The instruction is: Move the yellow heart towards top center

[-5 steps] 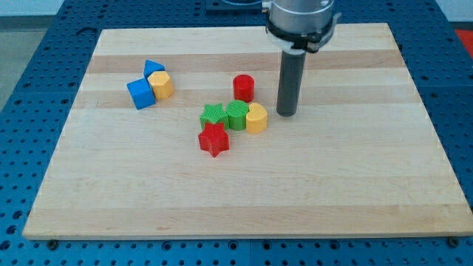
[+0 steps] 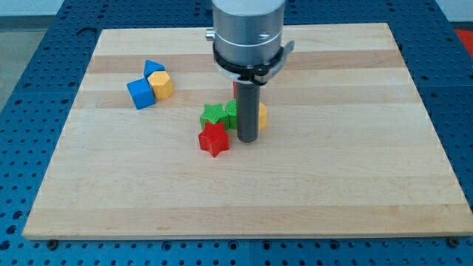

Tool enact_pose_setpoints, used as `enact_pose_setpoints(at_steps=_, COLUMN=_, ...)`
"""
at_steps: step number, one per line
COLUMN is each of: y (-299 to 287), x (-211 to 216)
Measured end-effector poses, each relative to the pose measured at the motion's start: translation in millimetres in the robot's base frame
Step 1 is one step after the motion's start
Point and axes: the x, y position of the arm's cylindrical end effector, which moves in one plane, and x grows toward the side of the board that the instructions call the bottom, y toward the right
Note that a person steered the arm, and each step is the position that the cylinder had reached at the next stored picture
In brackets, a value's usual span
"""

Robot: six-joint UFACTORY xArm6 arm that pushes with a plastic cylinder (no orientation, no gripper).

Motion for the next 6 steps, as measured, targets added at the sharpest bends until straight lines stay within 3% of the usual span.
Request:
enact_pose_setpoints(at_steps=3, y=43.0, x=-70.5)
enact_pose_setpoints(at_steps=6, y=81.5, x=-97.5)
